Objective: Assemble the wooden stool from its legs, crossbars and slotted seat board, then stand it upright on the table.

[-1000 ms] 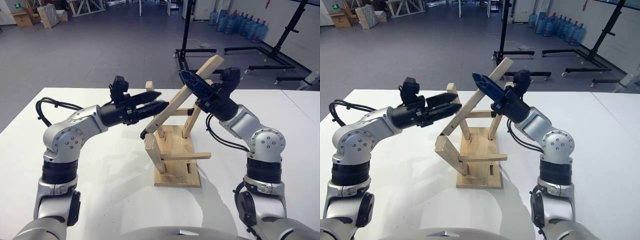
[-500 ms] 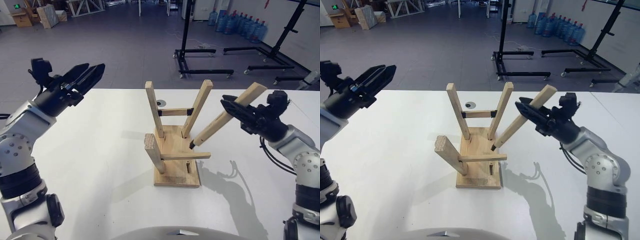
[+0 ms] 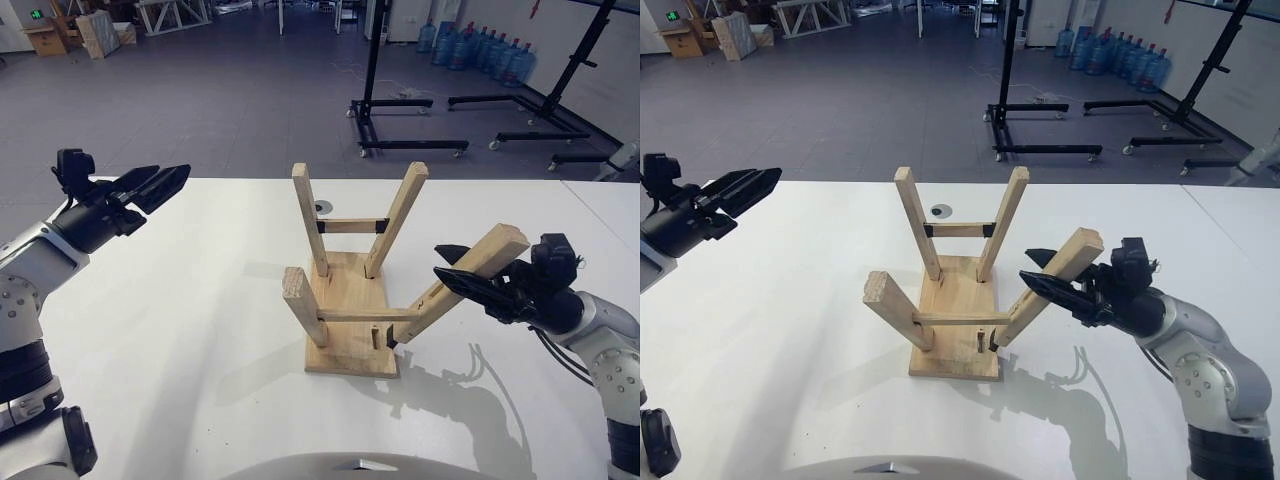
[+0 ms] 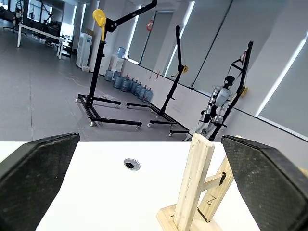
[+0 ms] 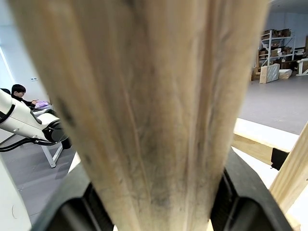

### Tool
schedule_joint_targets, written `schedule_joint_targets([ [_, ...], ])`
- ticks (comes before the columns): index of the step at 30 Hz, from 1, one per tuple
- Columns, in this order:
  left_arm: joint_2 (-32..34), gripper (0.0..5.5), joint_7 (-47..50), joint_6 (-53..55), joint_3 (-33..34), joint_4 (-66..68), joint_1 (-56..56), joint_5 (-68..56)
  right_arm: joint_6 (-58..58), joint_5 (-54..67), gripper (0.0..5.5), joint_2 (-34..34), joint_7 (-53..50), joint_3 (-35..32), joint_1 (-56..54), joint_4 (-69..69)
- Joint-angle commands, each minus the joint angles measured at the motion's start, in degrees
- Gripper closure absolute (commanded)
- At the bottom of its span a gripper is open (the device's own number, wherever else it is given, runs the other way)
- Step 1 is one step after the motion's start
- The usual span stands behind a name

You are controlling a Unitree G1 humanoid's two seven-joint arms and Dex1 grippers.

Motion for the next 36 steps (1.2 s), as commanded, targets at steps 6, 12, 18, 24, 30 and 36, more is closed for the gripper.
schedule_joint_targets([
  [6,-0.64,0.10,1.64,0.91,-0.87,0.74,-1.19,-0.68,-7.77,-6.69,3.42,5.88,0.62,7.47,1.88,1.31],
  [12,-2.04,0.10,1.61,0.00,-2.15,-1.04,0.26,0.01,-10.87,-8.70,3.43,6.07,0.75,9.29,3.38,2.19],
  [18,-2.85,0.10,1.47,-0.62,-2.77,-1.67,0.92,0.50,-11.07,-8.77,3.43,4.86,1.29,10.08,1.47,3.34],
  [24,-3.32,0.10,1.48,-0.75,-3.16,-1.92,0.89,0.35,-9.92,-6.80,3.44,4.73,1.16,9.62,-0.73,3.48],
  [30,-3.94,0.10,1.66,-0.89,-3.53,-2.68,1.71,0.09,-8.68,-5.21,3.44,3.79,2.00,8.84,-2.10,3.75],
  [36,-4.75,0.10,1.55,-0.87,-4.22,-3.30,2.11,0.31,-7.73,-4.78,3.44,3.17,3.33,9.32,-3.30,3.55],
])
